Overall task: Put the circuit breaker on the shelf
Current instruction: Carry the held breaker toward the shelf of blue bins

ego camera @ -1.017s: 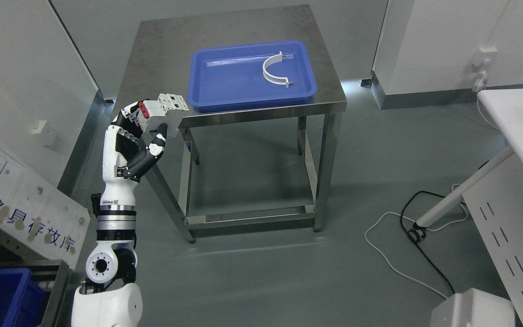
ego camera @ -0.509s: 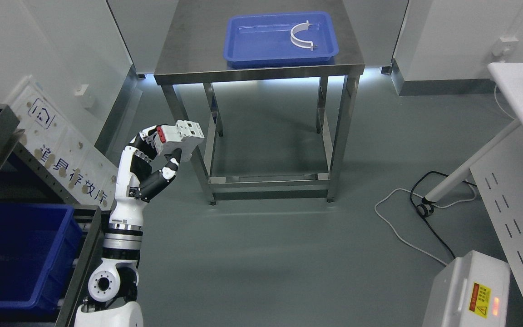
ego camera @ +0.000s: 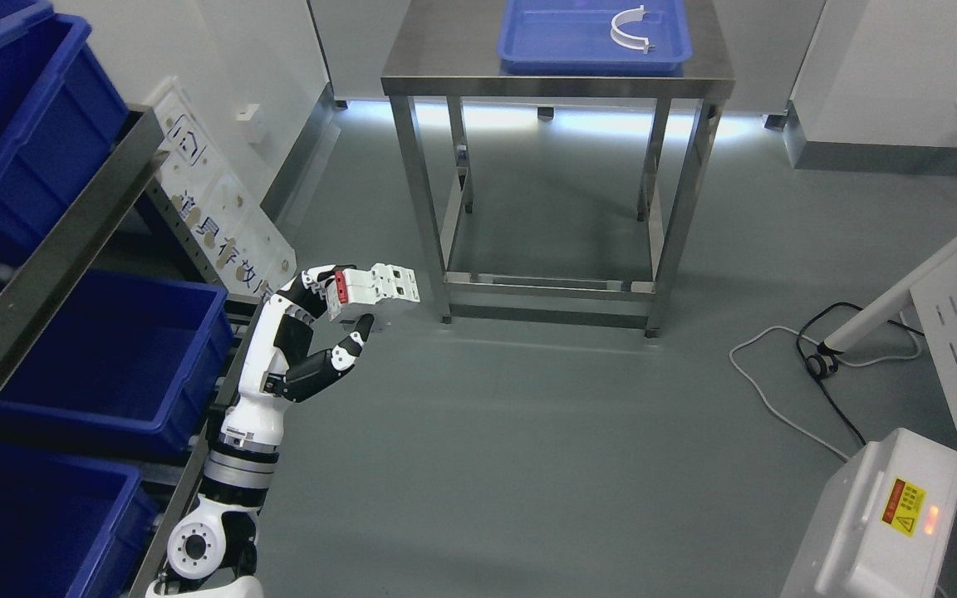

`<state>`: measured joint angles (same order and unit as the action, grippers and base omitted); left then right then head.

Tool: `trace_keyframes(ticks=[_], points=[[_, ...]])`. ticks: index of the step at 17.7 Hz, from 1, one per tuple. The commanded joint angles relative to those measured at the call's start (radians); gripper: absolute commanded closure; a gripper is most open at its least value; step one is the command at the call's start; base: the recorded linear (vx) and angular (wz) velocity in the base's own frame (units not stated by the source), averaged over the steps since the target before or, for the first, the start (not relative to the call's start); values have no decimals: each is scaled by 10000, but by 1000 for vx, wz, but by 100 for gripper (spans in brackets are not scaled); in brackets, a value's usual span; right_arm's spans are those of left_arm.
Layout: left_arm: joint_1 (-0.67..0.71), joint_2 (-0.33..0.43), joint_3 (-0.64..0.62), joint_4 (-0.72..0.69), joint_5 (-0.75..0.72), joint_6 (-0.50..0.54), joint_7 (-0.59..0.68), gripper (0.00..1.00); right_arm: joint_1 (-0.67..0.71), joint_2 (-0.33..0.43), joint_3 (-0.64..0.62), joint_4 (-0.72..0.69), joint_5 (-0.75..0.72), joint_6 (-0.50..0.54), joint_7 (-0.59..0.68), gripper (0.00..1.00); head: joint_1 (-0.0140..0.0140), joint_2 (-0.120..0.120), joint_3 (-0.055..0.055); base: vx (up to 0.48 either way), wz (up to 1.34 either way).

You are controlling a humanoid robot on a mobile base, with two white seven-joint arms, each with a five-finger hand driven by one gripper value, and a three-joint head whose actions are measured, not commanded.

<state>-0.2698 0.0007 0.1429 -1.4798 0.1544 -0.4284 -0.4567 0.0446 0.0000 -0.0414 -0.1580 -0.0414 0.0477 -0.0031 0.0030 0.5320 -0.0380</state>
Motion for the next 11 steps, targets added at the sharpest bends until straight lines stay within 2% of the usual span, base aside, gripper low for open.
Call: trace_keyframes(ticks=[1,7,11], points=[[-32,167,-355,-81,128,-42,179,86,-1,-175,0,0,0,-2,1,0,0,0,0,-350,266],[-47,167,-294,-554,128,-104,164,86,-1,-175,0,0,0,-2,1,0,0,0,0,-285,411],[-154,167,-340,-1277,128,18,179,87,-1,-175,0,0,0,-2,1,0,0,0,0,-165,700]])
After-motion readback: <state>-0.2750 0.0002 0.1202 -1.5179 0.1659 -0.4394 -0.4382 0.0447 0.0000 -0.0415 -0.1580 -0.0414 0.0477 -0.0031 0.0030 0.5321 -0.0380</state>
